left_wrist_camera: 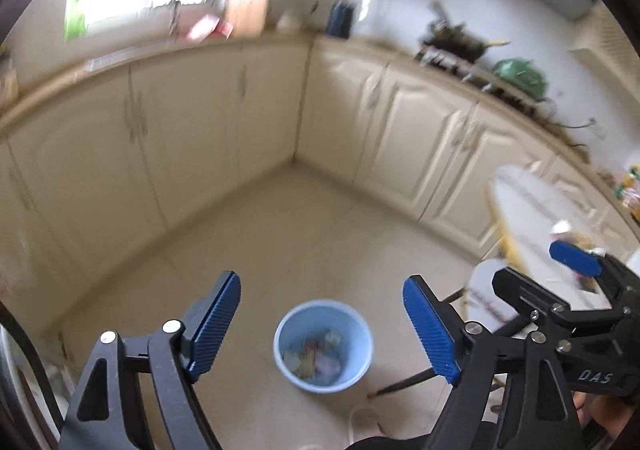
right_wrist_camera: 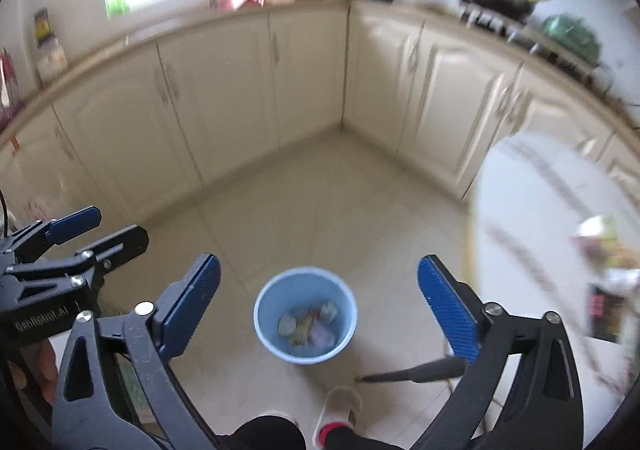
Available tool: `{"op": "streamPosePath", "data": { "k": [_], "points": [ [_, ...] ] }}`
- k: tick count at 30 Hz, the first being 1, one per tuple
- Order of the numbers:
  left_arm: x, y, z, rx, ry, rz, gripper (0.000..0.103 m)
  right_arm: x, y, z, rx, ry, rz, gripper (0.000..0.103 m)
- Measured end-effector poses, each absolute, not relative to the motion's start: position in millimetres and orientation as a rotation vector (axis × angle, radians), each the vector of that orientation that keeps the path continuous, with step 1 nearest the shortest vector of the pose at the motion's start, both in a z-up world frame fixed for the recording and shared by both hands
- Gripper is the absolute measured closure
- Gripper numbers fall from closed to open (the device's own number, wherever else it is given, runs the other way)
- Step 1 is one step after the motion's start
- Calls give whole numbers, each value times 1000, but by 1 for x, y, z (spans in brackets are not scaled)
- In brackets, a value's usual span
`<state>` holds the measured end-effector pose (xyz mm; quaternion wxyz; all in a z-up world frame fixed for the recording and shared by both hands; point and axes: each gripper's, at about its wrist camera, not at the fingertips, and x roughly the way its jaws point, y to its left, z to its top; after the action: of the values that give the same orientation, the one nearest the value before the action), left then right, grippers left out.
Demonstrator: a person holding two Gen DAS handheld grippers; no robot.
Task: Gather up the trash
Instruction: 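Move both tools back toward the table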
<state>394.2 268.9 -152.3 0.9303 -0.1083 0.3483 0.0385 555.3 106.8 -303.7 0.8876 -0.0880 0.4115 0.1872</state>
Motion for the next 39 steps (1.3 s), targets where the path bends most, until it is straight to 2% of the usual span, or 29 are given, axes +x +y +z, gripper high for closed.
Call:
{"op": "streamPosePath", "data": {
  "k": [5, 7, 9, 17, 18, 19, 29, 39],
  "points": [
    [340, 207, -105, -146, 551, 69, 9, 507, 75, -226, -127, 691, 365, 0],
    [313, 189, -93, -126, 484, 64, 7, 487, 66, -204, -113, 640, 347, 0],
    [290, 155, -89, -92, 425, 52, 6, 466, 51, -181, -96, 584, 330, 0],
    [176, 105, -79, -44, 217, 32, 5, 391, 21, -113, -116, 405, 229, 0],
    [154, 111, -93, -37, 196, 36, 5, 383, 17, -107, -115, 385, 219, 0],
    [141, 112, -114, -33, 176, 41, 5, 375, 14, -102, -114, 371, 211, 0],
    [68, 85, -183, -6, 68, 5, 4, 321, -24, -76, -86, 254, 109, 0],
    [78, 54, -163, 28, 71, -70, 3, 306, -75, -72, -57, 236, 0, 0]
  ]
}}
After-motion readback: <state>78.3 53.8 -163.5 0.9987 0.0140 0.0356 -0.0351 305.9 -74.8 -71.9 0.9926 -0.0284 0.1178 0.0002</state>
